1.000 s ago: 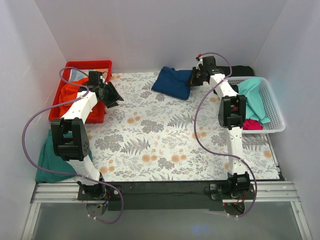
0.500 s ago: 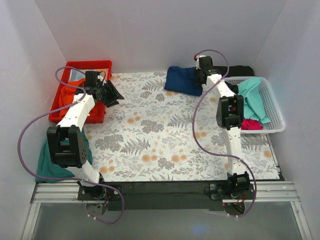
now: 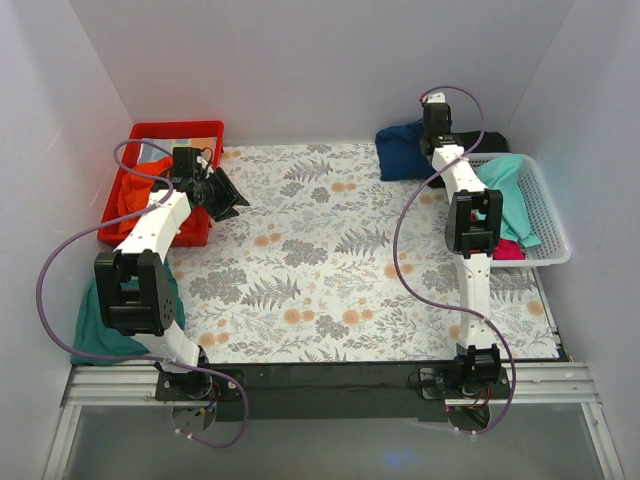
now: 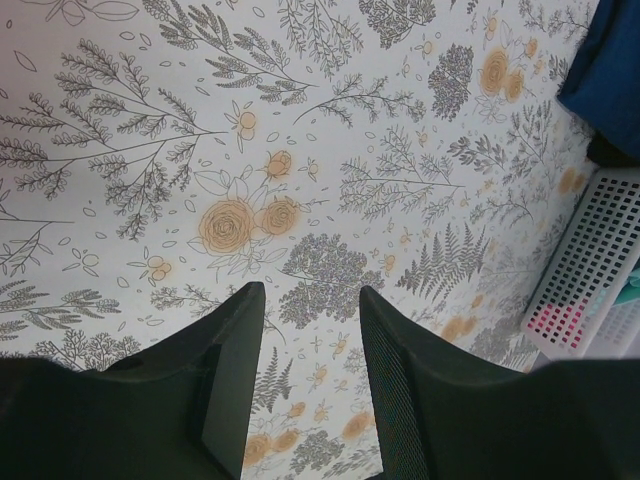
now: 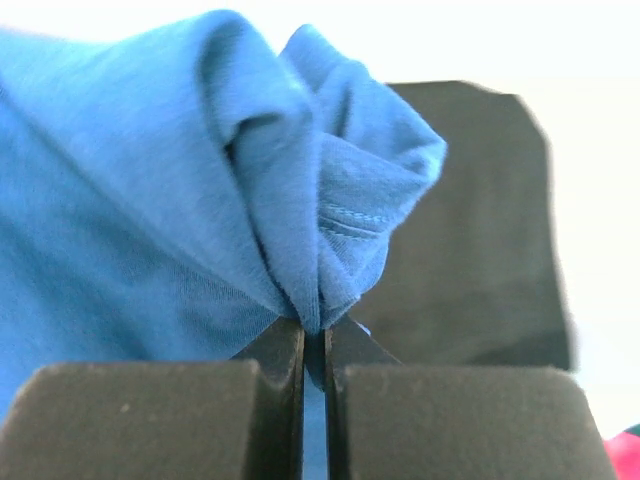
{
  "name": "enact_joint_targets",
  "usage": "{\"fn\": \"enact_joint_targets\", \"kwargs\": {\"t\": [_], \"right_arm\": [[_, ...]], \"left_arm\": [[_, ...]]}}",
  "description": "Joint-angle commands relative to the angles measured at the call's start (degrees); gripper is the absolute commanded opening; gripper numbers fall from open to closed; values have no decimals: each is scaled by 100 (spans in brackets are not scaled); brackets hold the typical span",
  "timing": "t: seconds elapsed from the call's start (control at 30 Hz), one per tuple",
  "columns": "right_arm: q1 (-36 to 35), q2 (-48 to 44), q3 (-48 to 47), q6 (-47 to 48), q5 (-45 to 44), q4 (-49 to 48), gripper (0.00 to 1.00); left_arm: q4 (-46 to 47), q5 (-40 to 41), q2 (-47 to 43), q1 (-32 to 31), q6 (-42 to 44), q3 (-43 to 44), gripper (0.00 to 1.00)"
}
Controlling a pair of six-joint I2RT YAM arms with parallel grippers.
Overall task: Fold and stack the t-shirts
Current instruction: Put the neatly folded tshirt into the corner of the board with the right arm
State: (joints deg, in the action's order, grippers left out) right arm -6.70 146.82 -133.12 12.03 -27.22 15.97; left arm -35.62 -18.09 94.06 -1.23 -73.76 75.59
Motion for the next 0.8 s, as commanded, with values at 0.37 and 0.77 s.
{"fn": "enact_joint_targets", "kwargs": {"t": [0.37, 0.77], "right_arm": [[406, -550, -232, 510, -1452, -1526, 1], [916, -321, -48, 511, -1664, -1755, 1]], "left_arm": [[20, -107, 51, -87, -104, -27, 41], [2, -37, 323, -298, -165, 26, 41]]}}
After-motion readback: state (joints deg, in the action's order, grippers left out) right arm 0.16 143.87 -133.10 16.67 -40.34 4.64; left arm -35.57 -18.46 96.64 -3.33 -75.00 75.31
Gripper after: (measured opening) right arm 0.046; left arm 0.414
